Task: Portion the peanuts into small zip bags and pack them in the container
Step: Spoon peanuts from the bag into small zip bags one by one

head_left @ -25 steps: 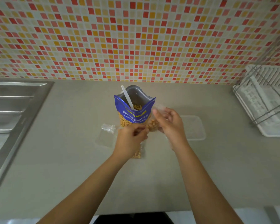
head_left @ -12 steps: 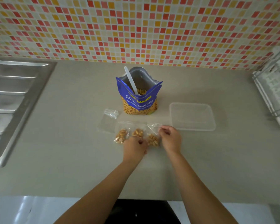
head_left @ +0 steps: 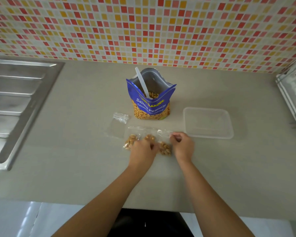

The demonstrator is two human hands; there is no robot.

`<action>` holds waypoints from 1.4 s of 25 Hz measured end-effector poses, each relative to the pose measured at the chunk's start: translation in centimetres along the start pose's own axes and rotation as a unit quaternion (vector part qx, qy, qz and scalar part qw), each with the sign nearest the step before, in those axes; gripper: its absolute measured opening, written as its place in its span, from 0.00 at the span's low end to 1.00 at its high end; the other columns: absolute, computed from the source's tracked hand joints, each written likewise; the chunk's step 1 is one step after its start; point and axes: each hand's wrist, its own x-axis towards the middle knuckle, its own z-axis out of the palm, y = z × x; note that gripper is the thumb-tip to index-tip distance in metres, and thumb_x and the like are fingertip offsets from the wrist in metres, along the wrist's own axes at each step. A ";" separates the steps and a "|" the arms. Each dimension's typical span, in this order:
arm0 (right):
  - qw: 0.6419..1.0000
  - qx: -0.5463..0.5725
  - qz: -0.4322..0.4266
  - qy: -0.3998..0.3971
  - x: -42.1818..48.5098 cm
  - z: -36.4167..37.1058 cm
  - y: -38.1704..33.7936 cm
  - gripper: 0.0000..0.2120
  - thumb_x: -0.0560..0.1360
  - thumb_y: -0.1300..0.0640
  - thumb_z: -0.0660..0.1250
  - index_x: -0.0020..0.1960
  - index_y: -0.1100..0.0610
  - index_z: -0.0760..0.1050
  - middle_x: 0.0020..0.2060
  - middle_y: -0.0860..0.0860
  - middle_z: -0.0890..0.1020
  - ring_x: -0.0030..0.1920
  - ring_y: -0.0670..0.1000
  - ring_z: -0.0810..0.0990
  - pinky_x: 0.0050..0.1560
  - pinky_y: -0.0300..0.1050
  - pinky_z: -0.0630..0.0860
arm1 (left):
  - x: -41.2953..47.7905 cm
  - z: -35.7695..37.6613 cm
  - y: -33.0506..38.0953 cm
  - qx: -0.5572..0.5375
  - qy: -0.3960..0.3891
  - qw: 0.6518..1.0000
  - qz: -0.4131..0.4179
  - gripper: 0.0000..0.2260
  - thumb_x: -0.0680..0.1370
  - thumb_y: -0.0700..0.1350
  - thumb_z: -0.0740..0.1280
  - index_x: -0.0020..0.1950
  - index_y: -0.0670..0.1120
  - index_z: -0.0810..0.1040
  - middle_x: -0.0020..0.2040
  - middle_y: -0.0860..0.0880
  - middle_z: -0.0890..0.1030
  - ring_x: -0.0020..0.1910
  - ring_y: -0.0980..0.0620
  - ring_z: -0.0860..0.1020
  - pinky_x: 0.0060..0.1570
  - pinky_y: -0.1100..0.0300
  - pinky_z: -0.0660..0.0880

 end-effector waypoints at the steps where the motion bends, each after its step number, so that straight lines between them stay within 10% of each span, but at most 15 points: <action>1: 1.000 -0.003 -0.001 0.004 -0.1 0.0 0.0 0.06 0.71 0.61 0.69 0.47 0.60 0.81 0.42 0.57 0.85 0.43 0.55 0.82 0.39 0.36 0.66 | 0.4 -0.9 -0.5 -0.006 0.020 1.000 -0.008 0.16 0.76 0.50 0.65 0.37 0.38 0.78 0.35 0.38 0.81 0.39 0.38 0.77 0.39 0.55 0.70; 8: 0.998 -0.034 -0.037 0.033 -1.2 -0.1 0.0 0.11 0.70 0.57 0.70 0.51 0.61 0.79 0.44 0.57 0.83 0.44 0.56 0.81 0.46 0.40 0.71 | 5.7 -6.2 -7.6 0.011 0.128 0.988 -0.084 0.10 0.76 0.43 0.65 0.52 0.39 0.79 0.49 0.40 0.81 0.48 0.39 0.78 0.47 0.54 0.72; 18: 0.966 -0.043 -0.254 0.007 -4.2 4.4 -3.1 0.09 0.69 0.63 0.67 0.49 0.61 0.78 0.42 0.57 0.80 0.42 0.56 0.80 0.46 0.39 0.69 | 10.6 -6.4 -10.0 0.038 -0.024 0.987 -0.156 0.24 0.72 0.46 0.68 0.64 0.38 0.68 0.62 0.40 0.69 0.60 0.39 0.72 0.59 0.51 0.72; 25: 0.981 0.061 -0.153 -0.101 -3.5 7.9 -7.5 0.08 0.73 0.62 0.66 0.52 0.60 0.78 0.45 0.52 0.82 0.41 0.45 0.78 0.46 0.34 0.74 | 10.2 -7.6 -11.0 -0.180 -0.016 0.965 -0.189 0.06 0.70 0.38 0.71 0.38 0.46 0.75 0.37 0.49 0.75 0.39 0.47 0.74 0.36 0.60 0.71; 29: 0.970 0.159 0.009 -0.185 -3.7 9.4 -8.9 0.09 0.75 0.59 0.65 0.55 0.57 0.77 0.45 0.48 0.80 0.45 0.42 0.78 0.47 0.30 0.72 | 8.2 -10.7 -12.6 -0.415 -0.065 0.890 -0.176 0.05 0.72 0.35 0.70 0.44 0.43 0.77 0.38 0.48 0.75 0.36 0.52 0.75 0.37 0.62 0.73; 35: 0.863 0.361 0.136 -0.326 -5.3 11.5 -11.3 0.08 0.79 0.64 0.60 0.56 0.61 0.73 0.46 0.53 0.81 0.45 0.47 0.81 0.52 0.41 0.78 | 6.6 -12.5 -13.8 -0.449 -0.116 0.871 -0.160 0.05 0.72 0.37 0.71 0.47 0.41 0.77 0.38 0.47 0.77 0.34 0.54 0.76 0.35 0.66 0.75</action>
